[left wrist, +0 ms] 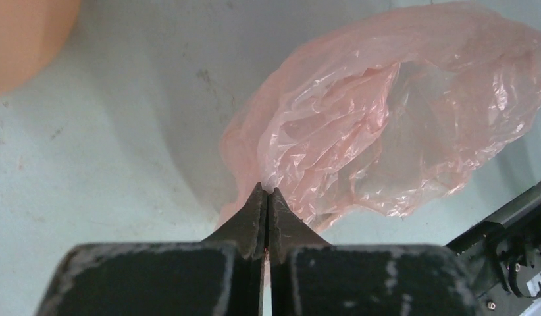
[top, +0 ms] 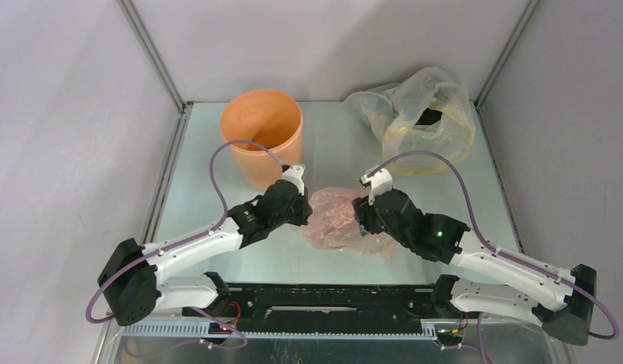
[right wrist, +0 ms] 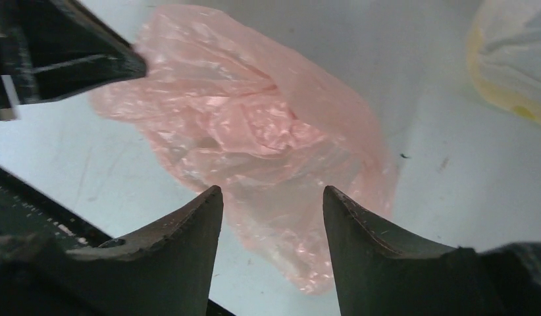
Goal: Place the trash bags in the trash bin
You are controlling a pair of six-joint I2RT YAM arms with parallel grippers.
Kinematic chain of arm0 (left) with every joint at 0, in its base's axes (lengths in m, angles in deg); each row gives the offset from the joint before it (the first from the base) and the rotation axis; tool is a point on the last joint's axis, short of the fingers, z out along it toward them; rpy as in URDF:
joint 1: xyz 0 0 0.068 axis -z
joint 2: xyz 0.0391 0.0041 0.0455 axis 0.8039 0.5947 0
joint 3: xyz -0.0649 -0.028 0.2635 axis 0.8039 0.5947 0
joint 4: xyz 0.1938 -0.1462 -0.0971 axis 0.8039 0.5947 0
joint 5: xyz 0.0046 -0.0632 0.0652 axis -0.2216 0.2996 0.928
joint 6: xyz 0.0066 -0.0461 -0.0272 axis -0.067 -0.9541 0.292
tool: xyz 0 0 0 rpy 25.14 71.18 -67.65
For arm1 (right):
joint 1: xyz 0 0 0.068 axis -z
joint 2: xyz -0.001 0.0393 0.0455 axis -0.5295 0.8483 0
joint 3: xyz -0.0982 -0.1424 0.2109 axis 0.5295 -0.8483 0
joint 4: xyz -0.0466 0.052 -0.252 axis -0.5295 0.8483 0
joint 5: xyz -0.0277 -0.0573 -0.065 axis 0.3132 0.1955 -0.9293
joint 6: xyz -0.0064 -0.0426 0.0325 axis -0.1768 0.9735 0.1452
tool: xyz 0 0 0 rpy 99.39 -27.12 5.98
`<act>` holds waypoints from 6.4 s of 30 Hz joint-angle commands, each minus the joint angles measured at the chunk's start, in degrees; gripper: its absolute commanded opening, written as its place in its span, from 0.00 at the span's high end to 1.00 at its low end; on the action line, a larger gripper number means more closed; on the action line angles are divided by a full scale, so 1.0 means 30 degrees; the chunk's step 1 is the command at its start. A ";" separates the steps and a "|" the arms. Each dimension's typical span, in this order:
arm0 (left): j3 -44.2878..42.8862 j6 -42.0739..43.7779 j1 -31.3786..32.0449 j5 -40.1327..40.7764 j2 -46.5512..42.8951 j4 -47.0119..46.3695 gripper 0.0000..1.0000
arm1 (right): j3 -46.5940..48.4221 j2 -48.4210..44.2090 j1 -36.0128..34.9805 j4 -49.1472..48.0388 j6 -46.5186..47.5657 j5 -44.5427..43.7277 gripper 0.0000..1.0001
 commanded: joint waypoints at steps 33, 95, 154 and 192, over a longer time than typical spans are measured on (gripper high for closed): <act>0.2059 -0.5154 0.2306 -0.0729 -0.1829 -0.3728 0.97 | -0.2710 1.0251 0.2534 -1.1076 -0.6484 0.3131 0.88; 0.9829 -0.2546 0.0700 0.0006 -1.3028 -0.6813 0.00 | -0.2124 -0.3325 0.8702 -0.1388 -2.1587 0.8946 1.00; 0.8991 -0.0440 0.4353 0.5880 -0.3091 -0.9115 1.00 | -0.2132 -0.6508 1.7282 -0.5699 -2.5420 1.3034 1.00; 0.2425 0.0308 -0.0956 0.4779 -0.7081 0.3307 1.00 | -0.2773 -0.4344 0.7750 -0.0011 -0.2584 0.8149 0.01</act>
